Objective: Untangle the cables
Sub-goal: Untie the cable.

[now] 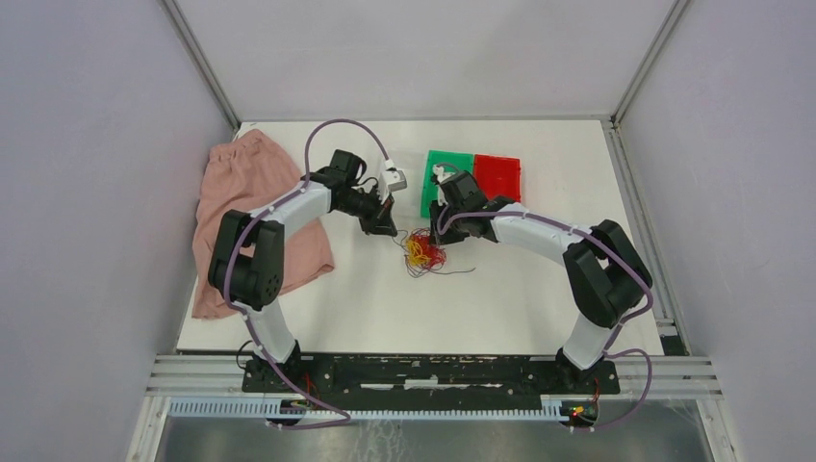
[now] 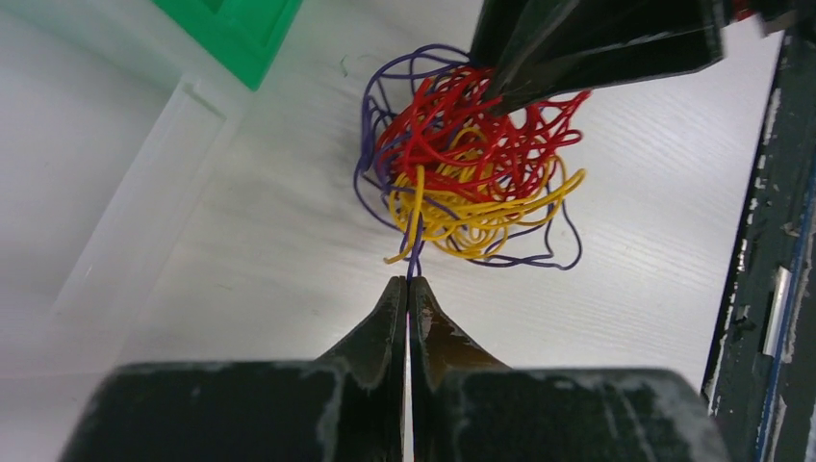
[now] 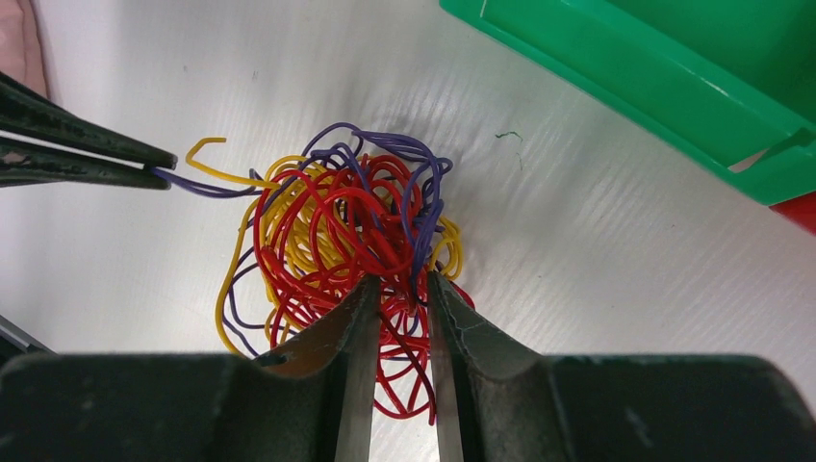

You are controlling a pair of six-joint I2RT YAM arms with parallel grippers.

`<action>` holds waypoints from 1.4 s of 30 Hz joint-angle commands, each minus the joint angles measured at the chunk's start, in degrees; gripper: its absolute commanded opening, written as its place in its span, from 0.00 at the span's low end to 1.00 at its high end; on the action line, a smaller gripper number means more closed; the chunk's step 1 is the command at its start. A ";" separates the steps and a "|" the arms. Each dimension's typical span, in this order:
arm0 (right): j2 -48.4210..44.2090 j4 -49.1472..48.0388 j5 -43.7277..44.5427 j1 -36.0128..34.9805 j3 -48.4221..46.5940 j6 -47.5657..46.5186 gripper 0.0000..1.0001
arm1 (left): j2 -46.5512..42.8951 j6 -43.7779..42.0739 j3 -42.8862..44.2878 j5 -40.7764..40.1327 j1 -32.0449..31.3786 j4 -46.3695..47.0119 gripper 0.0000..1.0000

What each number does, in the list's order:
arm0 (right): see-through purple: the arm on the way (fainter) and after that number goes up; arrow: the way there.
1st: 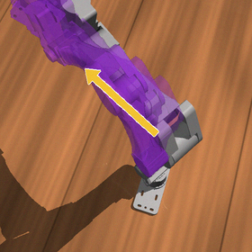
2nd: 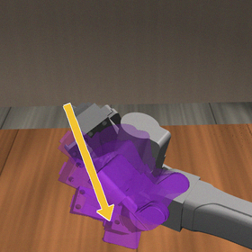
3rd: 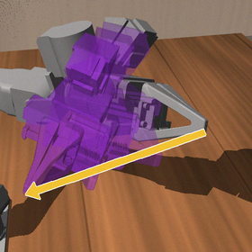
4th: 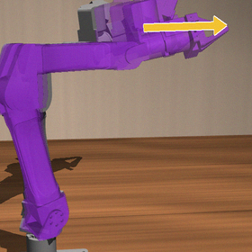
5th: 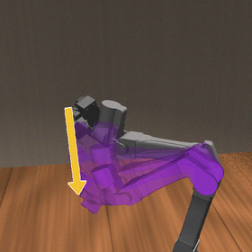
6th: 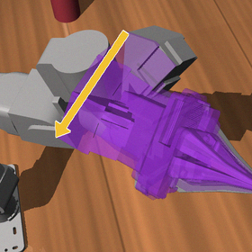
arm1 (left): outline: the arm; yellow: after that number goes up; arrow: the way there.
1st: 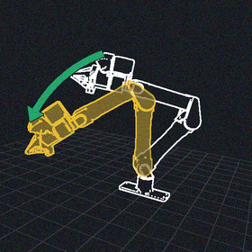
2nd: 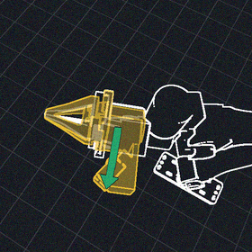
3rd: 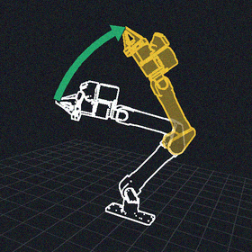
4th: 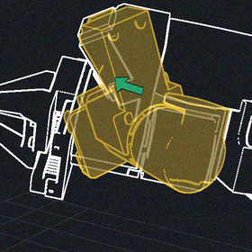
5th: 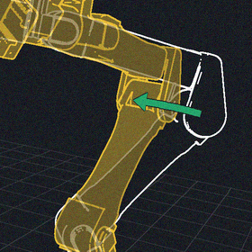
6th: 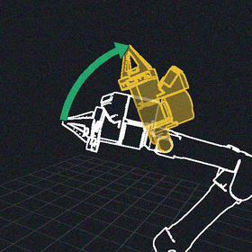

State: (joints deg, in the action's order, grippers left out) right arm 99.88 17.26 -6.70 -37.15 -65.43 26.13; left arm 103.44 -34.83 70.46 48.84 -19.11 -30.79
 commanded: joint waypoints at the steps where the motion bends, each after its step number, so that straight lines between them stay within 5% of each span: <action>1: -3.09 -1.35 -0.42 0.54 -0.37 0.06 0.30 | -5.96 3.24 1.61 -8.78 -0.22 1.85 0.03; 18: -12.17 -2.03 3.84 0.67 7.13 -0.66 0.28 | -23.85 12.02 11.68 -8.69 -0.22 -13.66 0.03; 26: -27.59 -9.74 2.26 -2.42 7.53 -3.35 0.77 | -29.00 19.00 11.81 -6.06 -1.46 -13.69 0.03; 42: -24.80 -21.09 3.16 -10.29 2.76 -1.43 0.82 | -31.32 24.58 14.26 -2.25 -2.63 -14.39 0.03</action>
State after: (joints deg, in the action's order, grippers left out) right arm 72.99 0.93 -4.93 -46.81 -58.83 23.40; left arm 74.30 -13.61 81.47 42.50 -21.37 -45.39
